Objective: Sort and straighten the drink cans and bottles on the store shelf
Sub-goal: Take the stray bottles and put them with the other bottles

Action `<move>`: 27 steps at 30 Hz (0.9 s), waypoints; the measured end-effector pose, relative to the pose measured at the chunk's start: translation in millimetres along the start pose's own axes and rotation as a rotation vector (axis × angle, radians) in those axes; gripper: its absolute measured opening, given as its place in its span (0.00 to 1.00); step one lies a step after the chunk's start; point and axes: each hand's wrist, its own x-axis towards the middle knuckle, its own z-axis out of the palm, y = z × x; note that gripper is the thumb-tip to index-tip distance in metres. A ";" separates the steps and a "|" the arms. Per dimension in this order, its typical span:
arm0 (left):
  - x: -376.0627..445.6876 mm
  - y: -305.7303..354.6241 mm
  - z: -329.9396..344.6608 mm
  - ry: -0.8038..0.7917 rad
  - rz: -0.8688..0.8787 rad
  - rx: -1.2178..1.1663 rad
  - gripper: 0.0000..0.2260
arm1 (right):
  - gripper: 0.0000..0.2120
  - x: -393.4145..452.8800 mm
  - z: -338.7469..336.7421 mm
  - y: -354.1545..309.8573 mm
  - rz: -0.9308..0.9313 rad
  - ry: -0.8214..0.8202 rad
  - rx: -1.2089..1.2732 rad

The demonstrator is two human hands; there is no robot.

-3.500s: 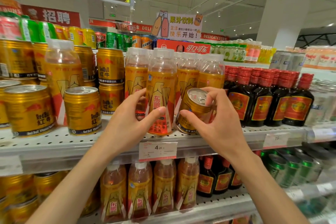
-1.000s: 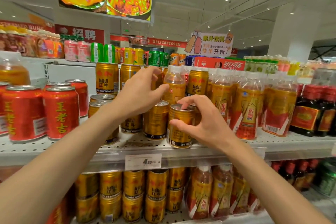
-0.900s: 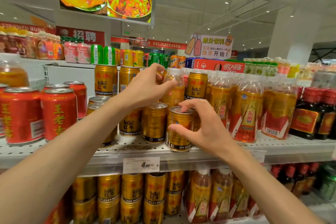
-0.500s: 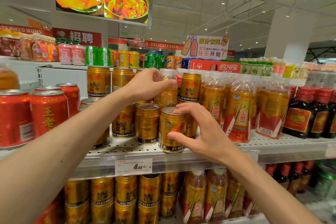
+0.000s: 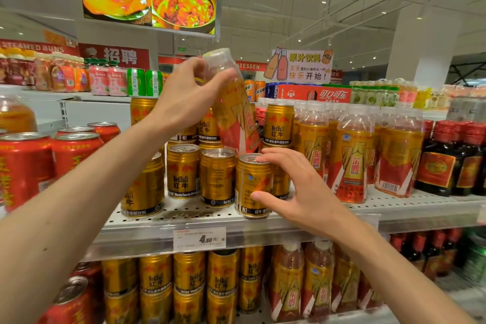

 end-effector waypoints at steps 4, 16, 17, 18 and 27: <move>-1.5 5.6 -21.0 0.101 -0.007 -0.002 0.27 | 0.28 7.8 3.1 5.5 0.026 -0.022 0.022; -9.0 13.3 -60.8 0.177 -0.009 -0.084 0.19 | 0.26 16.4 -6.4 -10.5 0.177 -0.008 0.134; -10.8 12.9 -62.3 0.170 -0.013 -0.088 0.19 | 0.26 21.7 -11.6 -16.9 0.185 0.026 0.143; -12.1 12.8 -63.3 0.164 -0.017 -0.095 0.18 | 0.25 29.2 -17.2 -24.3 0.179 0.061 0.150; -25.0 25.4 -64.4 0.106 -0.028 -0.205 0.13 | 0.38 96.2 -24.6 -92.2 0.081 0.001 0.207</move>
